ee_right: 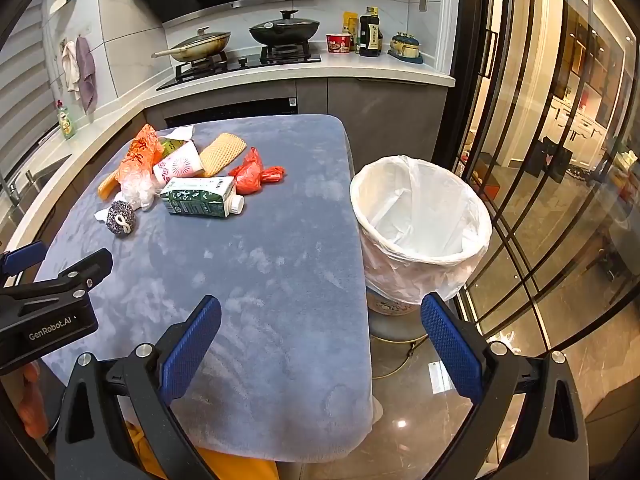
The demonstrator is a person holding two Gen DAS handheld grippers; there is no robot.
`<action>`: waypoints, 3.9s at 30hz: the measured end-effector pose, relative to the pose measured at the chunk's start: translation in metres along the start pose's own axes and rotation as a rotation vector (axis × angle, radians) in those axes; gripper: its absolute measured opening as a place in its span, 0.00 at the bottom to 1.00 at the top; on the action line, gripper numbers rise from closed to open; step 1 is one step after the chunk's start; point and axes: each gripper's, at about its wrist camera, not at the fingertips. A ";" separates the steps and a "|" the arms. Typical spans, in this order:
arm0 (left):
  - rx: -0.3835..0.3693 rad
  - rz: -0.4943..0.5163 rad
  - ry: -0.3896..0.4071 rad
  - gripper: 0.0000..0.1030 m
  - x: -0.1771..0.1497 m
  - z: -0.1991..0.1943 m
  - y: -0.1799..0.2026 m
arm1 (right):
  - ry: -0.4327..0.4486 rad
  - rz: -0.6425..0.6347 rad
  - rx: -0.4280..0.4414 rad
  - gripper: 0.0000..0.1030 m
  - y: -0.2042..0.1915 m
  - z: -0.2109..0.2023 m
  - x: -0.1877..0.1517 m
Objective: Collect trash
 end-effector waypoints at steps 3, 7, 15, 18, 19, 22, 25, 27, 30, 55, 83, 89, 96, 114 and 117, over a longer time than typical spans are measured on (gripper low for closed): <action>-0.002 -0.003 -0.002 0.93 0.002 0.000 0.000 | -0.001 0.002 0.000 0.94 0.000 0.000 0.000; 0.000 -0.004 -0.008 0.93 0.002 0.000 0.001 | -0.001 0.000 -0.002 0.94 -0.001 0.000 0.000; 0.001 0.000 -0.015 0.93 0.001 -0.004 0.006 | -0.002 -0.001 -0.005 0.94 -0.001 0.000 0.000; -0.006 -0.003 -0.017 0.93 0.000 0.004 -0.003 | -0.002 0.000 -0.004 0.94 -0.001 0.000 0.000; -0.007 -0.002 -0.018 0.93 0.000 0.004 -0.004 | -0.002 -0.001 -0.004 0.94 -0.001 0.000 0.000; -0.007 -0.003 -0.019 0.93 0.000 0.005 -0.006 | -0.002 0.000 -0.004 0.94 -0.001 0.000 0.000; -0.006 0.001 -0.018 0.93 -0.001 0.004 -0.002 | -0.002 -0.002 -0.004 0.94 -0.001 0.000 0.000; -0.005 0.002 -0.019 0.93 -0.002 0.005 -0.003 | -0.002 -0.002 -0.003 0.94 -0.001 0.000 0.000; -0.007 -0.001 -0.019 0.93 -0.002 0.005 -0.002 | -0.002 -0.003 -0.003 0.94 -0.002 0.000 0.000; -0.011 0.007 -0.025 0.93 -0.004 0.006 0.000 | -0.001 -0.003 -0.003 0.94 -0.003 0.000 0.000; -0.013 0.006 -0.029 0.93 -0.004 0.006 -0.003 | -0.001 -0.005 -0.009 0.94 -0.001 0.000 0.000; -0.015 0.007 -0.033 0.93 -0.003 0.007 -0.001 | -0.002 0.005 -0.014 0.94 0.008 -0.002 -0.001; -0.021 0.003 -0.040 0.93 -0.003 0.008 -0.001 | -0.004 0.014 -0.022 0.94 0.009 0.000 -0.001; -0.020 -0.026 -0.021 0.93 0.005 0.038 -0.018 | -0.015 -0.002 -0.027 0.94 -0.011 0.035 0.012; -0.023 -0.050 -0.037 0.93 0.007 0.053 -0.030 | -0.010 -0.022 -0.006 0.94 -0.025 0.052 0.021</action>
Point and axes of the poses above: each gripper's, at about its wrist camera, not at the fingertips, and z roughly the way its jaws point, y to its right, x to its top, and after that the axes turned 7 degrees about x, right-handed
